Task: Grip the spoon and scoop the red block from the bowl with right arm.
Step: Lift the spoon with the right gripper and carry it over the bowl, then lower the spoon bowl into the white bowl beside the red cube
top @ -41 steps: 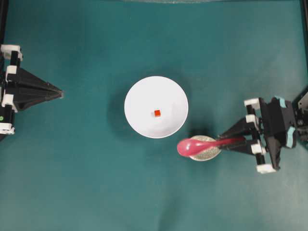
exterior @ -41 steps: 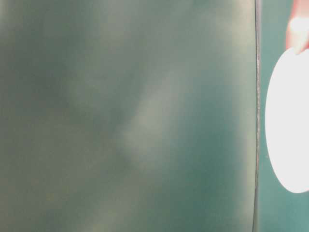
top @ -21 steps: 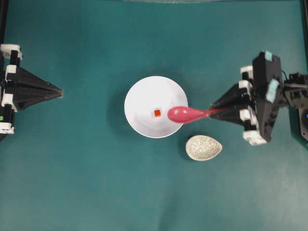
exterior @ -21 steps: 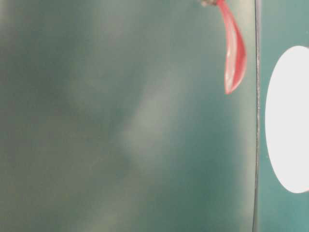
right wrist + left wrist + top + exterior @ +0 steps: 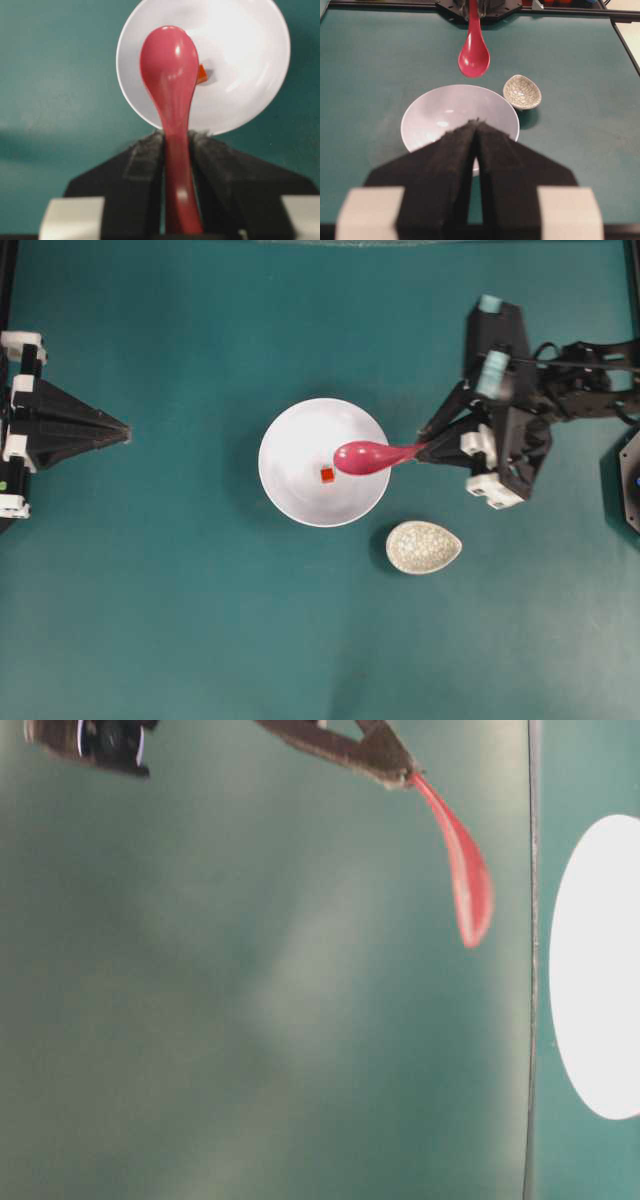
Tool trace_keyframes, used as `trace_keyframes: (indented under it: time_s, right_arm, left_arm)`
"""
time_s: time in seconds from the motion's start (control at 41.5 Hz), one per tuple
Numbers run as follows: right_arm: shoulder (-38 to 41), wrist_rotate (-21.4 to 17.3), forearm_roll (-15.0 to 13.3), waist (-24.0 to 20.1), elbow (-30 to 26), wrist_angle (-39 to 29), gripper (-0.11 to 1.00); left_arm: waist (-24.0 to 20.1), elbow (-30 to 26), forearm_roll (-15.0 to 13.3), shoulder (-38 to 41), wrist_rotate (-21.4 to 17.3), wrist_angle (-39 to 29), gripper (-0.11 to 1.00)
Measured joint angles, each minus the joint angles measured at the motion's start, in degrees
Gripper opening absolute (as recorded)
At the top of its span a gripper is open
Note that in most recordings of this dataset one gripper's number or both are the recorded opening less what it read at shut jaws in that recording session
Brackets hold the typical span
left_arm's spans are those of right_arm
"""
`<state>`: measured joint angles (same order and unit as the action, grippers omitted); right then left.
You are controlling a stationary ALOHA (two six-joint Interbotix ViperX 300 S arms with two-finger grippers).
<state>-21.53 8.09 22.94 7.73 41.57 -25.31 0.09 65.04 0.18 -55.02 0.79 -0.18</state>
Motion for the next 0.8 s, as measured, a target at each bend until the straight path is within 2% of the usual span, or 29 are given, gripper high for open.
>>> trace_keyframes:
  time_s: [0.362, 0.458, 0.796]
  right_arm:
    - [10.8, -0.4, -2.2, 0.6, -10.9, -13.1, 0.25]
    - [13.8, -2.2, -3.3, 1.1, -14.4, -17.1, 0.25]
    - [19.7, -10.2, -11.9, 1.7, -21.7, -28.0, 0.25]
  left_arm:
    - [0.0, 0.0, 0.0, 0.0, 0.0, 0.0, 0.00]
    - [0.0, 0.0, 0.0, 0.0, 0.0, 0.0, 0.00]
    - [0.0, 0.0, 0.0, 0.0, 0.1, 0.0, 0.00]
